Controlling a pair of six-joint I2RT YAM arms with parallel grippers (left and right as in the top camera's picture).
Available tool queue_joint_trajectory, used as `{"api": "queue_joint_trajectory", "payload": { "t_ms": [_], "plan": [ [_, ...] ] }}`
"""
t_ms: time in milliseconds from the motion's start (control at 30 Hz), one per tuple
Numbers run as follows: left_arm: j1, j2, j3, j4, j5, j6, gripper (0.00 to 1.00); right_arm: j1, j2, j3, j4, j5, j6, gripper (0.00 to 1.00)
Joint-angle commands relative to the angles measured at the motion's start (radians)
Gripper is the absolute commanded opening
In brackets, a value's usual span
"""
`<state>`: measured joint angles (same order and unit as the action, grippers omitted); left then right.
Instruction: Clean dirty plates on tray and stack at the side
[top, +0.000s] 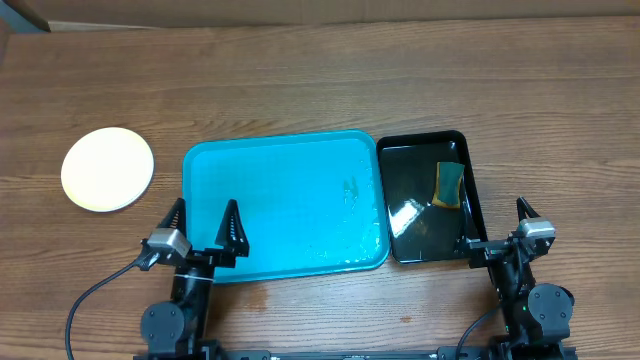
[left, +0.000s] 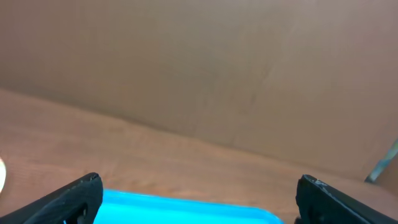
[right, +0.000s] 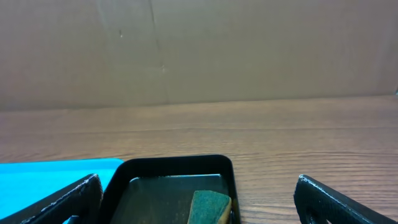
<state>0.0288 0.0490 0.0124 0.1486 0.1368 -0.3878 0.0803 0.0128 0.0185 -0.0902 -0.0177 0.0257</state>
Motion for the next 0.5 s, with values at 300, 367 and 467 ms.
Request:
{"api": "queue_joint_trajectory", "payload": {
  "t_ms": [300, 367, 467],
  "plan": [
    [-0.038, -0.021, -0.008, -0.218, -0.027, 0.298, 1.0, 0.003, -0.01, -0.011, 0.006, 0.015, 0.007, 1.0],
    [-0.043, -0.027, -0.008, -0.219, -0.043, 0.307, 1.0, 0.003, -0.01, -0.011, 0.006, 0.015, 0.007, 1.0],
    [-0.043, -0.028, -0.008, -0.219, -0.04, 0.306, 1.0, 0.003, -0.01, -0.011, 0.006, 0.015, 0.007, 1.0]
  ]
}}
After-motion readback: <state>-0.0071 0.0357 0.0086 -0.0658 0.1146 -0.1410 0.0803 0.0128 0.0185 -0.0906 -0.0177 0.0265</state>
